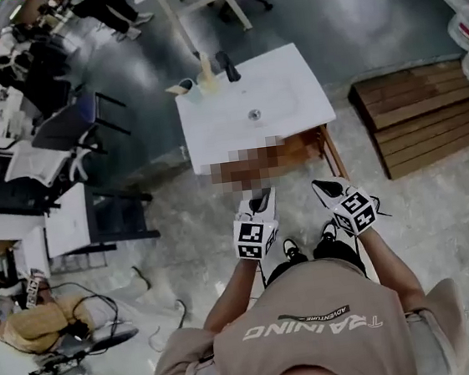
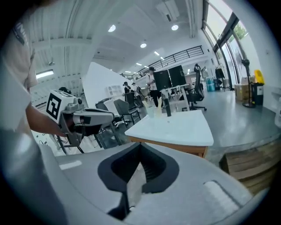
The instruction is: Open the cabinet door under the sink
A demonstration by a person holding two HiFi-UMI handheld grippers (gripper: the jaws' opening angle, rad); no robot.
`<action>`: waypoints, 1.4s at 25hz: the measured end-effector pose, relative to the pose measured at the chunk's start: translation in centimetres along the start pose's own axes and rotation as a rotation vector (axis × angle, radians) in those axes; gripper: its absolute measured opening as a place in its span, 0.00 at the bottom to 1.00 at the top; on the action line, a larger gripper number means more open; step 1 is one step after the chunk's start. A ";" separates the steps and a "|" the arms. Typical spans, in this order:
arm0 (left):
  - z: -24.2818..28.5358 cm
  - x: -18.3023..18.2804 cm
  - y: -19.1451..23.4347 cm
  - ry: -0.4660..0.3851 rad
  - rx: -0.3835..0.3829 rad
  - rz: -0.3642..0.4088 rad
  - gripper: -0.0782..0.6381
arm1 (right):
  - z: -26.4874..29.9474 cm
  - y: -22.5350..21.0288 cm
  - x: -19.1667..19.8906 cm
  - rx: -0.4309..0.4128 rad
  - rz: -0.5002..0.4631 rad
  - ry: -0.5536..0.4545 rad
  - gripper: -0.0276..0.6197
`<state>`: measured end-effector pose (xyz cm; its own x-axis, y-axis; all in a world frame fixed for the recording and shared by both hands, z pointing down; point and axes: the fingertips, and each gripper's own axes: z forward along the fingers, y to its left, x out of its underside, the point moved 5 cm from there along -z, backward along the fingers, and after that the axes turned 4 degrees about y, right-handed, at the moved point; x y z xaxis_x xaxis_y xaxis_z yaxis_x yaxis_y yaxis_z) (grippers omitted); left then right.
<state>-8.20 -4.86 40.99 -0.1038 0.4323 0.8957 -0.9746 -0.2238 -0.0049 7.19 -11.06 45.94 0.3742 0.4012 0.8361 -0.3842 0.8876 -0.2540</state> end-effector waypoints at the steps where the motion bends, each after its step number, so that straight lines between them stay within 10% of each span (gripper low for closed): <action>1: -0.3 -0.7 0.3 -0.021 -0.005 -0.002 0.13 | -0.3 0.1 -1.0 0.008 -0.018 -0.015 0.05; 20: -7.9 -8.9 8.7 -0.301 -0.203 -0.077 0.13 | -3.3 5.6 -18.1 0.056 -0.339 -0.339 0.05; 35: -9.8 -13.3 9.0 -0.429 -0.195 -0.021 0.13 | -7.2 5.6 -20.9 0.195 -0.388 -0.425 0.05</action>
<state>-17.54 -4.09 24.72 -0.0322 0.0262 0.9991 -0.9990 -0.0330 -0.0314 3.28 -12.84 23.57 0.1638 -0.1040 0.9810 -0.4499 0.8771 0.1682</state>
